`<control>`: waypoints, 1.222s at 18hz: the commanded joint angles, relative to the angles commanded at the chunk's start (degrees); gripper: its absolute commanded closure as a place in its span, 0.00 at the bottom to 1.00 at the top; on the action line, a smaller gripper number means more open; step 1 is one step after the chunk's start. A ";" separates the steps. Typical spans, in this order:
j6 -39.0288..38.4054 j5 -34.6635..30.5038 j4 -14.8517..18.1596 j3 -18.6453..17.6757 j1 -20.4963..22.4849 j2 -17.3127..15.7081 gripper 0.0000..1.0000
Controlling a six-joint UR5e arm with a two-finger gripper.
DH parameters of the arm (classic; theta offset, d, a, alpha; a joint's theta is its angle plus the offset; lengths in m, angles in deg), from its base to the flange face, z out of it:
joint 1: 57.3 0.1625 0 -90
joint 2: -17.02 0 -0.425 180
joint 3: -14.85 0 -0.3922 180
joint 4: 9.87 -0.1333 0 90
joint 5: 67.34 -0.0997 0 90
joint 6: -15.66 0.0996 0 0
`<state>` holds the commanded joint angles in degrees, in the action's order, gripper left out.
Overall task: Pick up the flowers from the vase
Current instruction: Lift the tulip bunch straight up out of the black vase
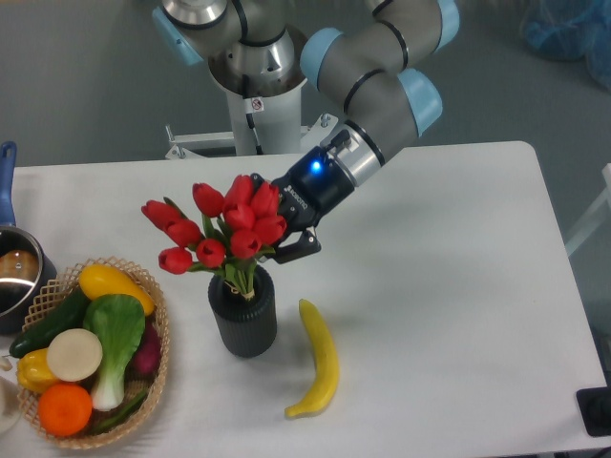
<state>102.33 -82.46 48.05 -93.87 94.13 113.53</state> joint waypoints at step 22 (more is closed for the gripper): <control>-15.82 4.57 0.09 5.89 1.14 -8.00 0.65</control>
<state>86.51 -77.89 48.13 -87.98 95.27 105.52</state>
